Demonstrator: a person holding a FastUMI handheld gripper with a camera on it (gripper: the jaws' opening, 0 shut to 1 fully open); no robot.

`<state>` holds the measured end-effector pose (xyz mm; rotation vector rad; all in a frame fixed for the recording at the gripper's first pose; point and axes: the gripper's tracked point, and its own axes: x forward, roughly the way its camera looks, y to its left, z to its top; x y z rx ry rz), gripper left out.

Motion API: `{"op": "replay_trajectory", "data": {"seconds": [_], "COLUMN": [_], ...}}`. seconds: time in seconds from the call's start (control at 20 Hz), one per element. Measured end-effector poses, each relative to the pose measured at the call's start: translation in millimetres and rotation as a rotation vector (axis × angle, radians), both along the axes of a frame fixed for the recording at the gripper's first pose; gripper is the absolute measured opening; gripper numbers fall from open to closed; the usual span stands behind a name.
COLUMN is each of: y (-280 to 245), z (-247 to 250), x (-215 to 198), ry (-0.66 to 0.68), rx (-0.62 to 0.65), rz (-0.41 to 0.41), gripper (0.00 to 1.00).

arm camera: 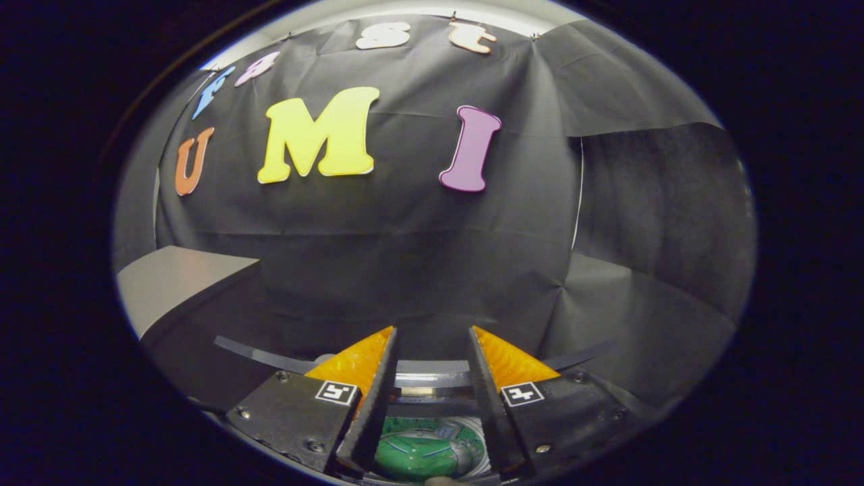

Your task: Put the clothes into the washing machine and then close the washing machine lid.

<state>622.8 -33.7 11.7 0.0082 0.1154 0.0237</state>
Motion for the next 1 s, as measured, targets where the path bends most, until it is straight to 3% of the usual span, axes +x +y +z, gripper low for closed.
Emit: {"op": "replay_trajectory", "data": {"seconds": [0.55, 0.75, 1.0], "y": [6.5, 7.8, 2.9], "z": [-39.0, -41.8, -44.0], "x": [-43.9, -60.4, -98.3], "ry": [0.078, 0.091, 0.091], "rx": [-0.033, -0.036, -0.017], "rz": [0.034, 0.041, 0.015], "gripper": [0.65, 0.80, 0.80]}}
